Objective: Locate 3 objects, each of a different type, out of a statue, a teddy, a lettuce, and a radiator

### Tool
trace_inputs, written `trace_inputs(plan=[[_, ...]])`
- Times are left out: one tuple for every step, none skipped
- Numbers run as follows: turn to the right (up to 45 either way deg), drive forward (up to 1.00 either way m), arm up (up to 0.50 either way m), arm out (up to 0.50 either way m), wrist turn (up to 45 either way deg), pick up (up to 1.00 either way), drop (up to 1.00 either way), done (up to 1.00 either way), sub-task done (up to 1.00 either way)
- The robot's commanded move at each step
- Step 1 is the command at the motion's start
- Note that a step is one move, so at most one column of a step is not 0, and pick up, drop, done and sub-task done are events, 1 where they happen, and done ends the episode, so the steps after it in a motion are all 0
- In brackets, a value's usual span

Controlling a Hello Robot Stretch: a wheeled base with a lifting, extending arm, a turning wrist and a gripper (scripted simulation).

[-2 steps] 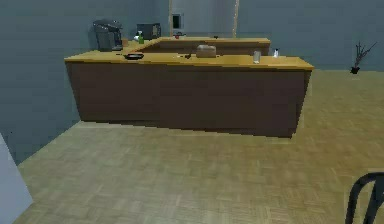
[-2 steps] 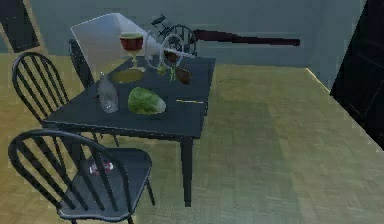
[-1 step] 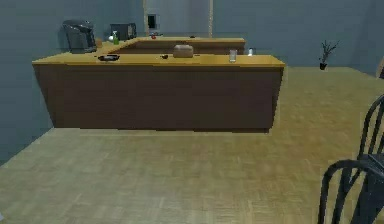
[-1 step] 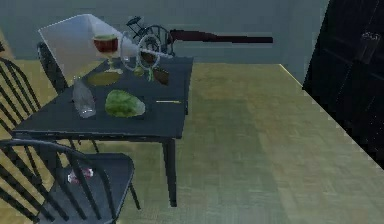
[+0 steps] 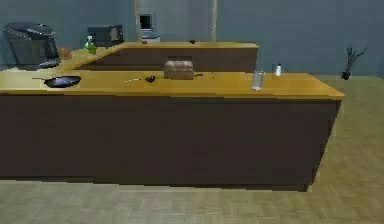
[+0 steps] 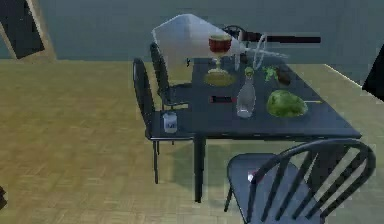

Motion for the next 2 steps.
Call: trace_inputs(plan=[[45.0,0.00,0.00,0.00,0.0,0.00,0.00,0.00,0.00],[6.0,0.00,0.00,0.00,0.0,0.00,0.00,0.00,0.00]])
